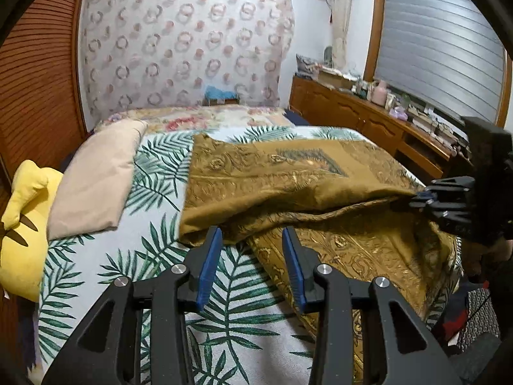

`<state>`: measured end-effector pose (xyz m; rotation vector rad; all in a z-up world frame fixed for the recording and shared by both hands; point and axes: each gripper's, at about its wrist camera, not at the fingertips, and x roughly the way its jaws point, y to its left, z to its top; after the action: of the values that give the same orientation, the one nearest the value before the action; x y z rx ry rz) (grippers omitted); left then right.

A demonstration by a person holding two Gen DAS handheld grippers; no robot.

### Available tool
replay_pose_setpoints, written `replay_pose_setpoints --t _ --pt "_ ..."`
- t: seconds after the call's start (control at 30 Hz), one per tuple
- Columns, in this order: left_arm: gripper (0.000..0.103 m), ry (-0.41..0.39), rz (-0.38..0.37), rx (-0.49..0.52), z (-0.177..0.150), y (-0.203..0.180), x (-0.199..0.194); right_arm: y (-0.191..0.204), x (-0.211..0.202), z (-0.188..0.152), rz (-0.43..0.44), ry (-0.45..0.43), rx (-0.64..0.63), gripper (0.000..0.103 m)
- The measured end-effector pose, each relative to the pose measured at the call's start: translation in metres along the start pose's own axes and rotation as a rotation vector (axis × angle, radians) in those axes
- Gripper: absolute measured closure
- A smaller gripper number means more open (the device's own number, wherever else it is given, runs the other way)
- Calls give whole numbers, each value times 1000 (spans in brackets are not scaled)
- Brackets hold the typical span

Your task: Fold small clothes

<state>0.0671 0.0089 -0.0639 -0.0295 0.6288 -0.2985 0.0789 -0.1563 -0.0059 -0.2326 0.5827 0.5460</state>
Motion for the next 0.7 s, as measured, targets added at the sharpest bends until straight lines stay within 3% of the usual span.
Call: replay_pose_setpoints --t 0.1,0.27,0.3,0.33,0.37,0.4,0.57,0.7 --pt "84 -14 3 2 2 0 -5 0 -17 4 -11 -60 1 98" --pt "84 -30 -24 9 5 -3 -13 -4 -47 9 -42 -134 5 98" --pt "75 -33 -26 14 8 -5 -14 -5 -54 9 -49 -146 7 98" --pt "52 -32 -26 20 10 -8 -16 -8 -60 9 -59 -156 10 98" --pt "41 -34 -34 25 12 -10 -15 -10 -67 9 -72 -167 13 98" --pt "19 -44 -53 29 14 -14 -17 -13 -75 7 -85 -177 16 98" --pt "17 -52 -84 30 16 -23 -17 -28 -106 -10 -173 -200 46 98" --pt "17 -36 -84 55 15 -34 -12 -44 -116 -33 -248 -152 99 98"
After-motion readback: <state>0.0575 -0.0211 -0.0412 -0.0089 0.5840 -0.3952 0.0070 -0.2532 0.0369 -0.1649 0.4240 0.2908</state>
